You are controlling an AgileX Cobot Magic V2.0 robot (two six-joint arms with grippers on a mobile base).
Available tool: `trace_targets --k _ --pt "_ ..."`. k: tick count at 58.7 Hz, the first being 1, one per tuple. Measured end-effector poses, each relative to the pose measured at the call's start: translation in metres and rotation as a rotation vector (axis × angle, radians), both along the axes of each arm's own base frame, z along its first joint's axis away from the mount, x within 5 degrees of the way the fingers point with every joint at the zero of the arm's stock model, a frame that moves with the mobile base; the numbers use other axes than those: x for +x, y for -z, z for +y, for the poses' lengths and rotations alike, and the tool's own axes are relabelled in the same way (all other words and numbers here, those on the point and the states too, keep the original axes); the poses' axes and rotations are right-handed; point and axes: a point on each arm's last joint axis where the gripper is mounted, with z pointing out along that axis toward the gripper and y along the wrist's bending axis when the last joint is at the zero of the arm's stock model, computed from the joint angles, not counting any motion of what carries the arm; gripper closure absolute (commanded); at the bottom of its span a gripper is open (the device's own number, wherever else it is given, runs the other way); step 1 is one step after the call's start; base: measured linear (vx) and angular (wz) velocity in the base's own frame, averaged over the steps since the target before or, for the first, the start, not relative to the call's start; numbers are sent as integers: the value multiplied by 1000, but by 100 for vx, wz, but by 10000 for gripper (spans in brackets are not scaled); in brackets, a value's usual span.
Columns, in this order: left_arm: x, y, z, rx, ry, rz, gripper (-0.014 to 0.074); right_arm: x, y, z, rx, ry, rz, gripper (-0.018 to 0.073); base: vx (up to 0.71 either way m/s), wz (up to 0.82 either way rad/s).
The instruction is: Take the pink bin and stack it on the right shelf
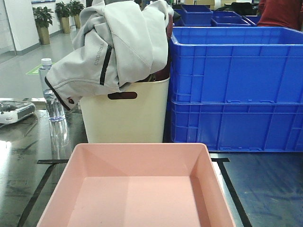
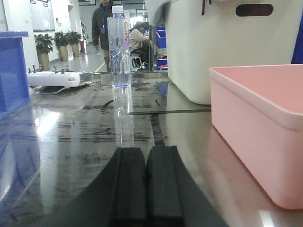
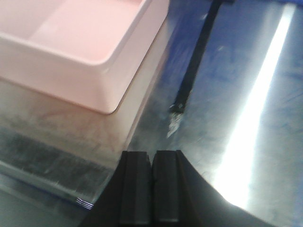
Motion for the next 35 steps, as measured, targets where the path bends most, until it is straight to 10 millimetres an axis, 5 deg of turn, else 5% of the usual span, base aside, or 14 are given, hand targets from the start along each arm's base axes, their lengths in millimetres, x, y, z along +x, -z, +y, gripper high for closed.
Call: trace_targets --k 12,35 --pt "0 0 0 0 0 0 602 -24 8 -13 -27 77 -291 568 0 0" --pt "0 0 0 0 0 0 602 -9 93 -19 50 237 -535 568 0 0"
